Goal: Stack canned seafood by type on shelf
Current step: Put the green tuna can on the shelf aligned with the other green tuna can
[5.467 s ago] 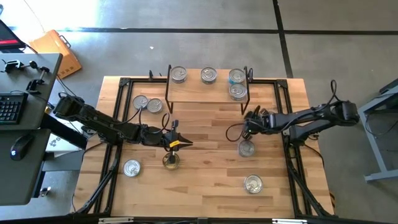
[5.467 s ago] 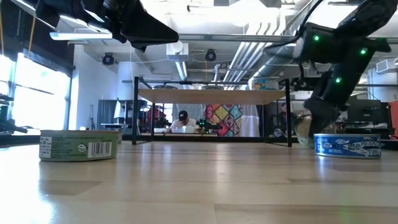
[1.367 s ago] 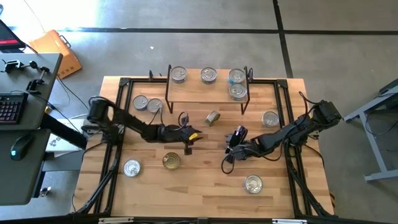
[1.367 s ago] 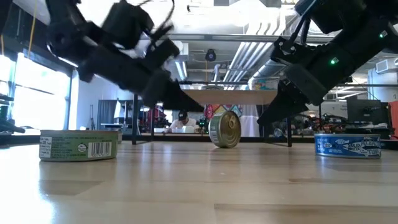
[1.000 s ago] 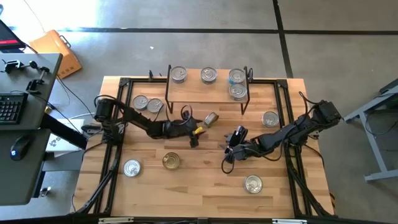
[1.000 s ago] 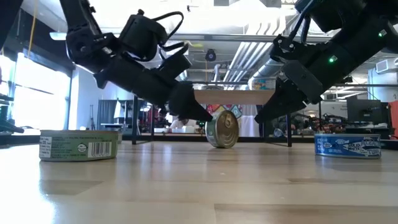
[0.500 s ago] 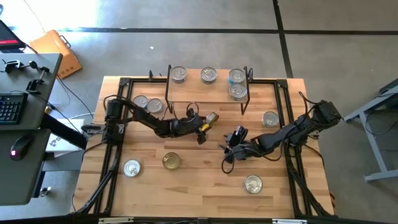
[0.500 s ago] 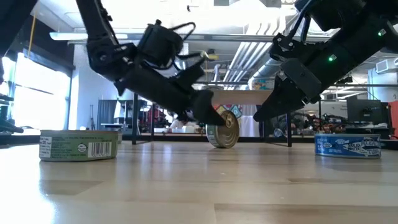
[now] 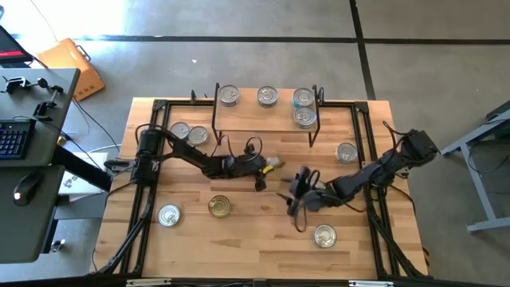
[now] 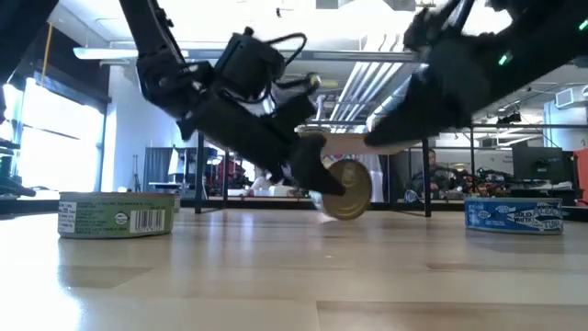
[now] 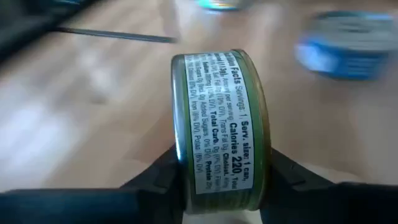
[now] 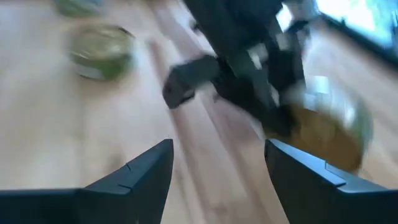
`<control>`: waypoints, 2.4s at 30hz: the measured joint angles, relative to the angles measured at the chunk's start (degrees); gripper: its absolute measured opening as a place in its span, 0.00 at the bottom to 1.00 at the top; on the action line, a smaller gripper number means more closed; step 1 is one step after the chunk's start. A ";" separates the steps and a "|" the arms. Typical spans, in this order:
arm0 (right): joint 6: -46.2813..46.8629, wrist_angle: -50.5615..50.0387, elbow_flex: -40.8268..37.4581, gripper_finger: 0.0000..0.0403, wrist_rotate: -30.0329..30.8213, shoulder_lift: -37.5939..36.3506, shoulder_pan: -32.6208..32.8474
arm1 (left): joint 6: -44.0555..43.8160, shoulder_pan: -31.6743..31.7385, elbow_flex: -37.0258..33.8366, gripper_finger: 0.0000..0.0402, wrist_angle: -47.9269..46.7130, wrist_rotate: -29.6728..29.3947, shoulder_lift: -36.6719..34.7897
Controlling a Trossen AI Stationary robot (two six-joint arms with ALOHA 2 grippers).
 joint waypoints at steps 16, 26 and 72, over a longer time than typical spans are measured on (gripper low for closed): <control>-60.93 16.94 7.87 0.61 -3.54 -0.24 10.97 | -2.89 2.56 -0.01 0.30 -33.58 57.21 -26.66; -94.13 -9.83 19.09 0.61 4.51 0.00 6.47 | -15.69 8.40 -0.05 0.30 -23.83 73.36 -23.22; -75.86 5.21 21.81 0.30 24.80 10.04 5.07 | 5.09 11.46 -0.05 0.57 -55.97 40.41 -46.68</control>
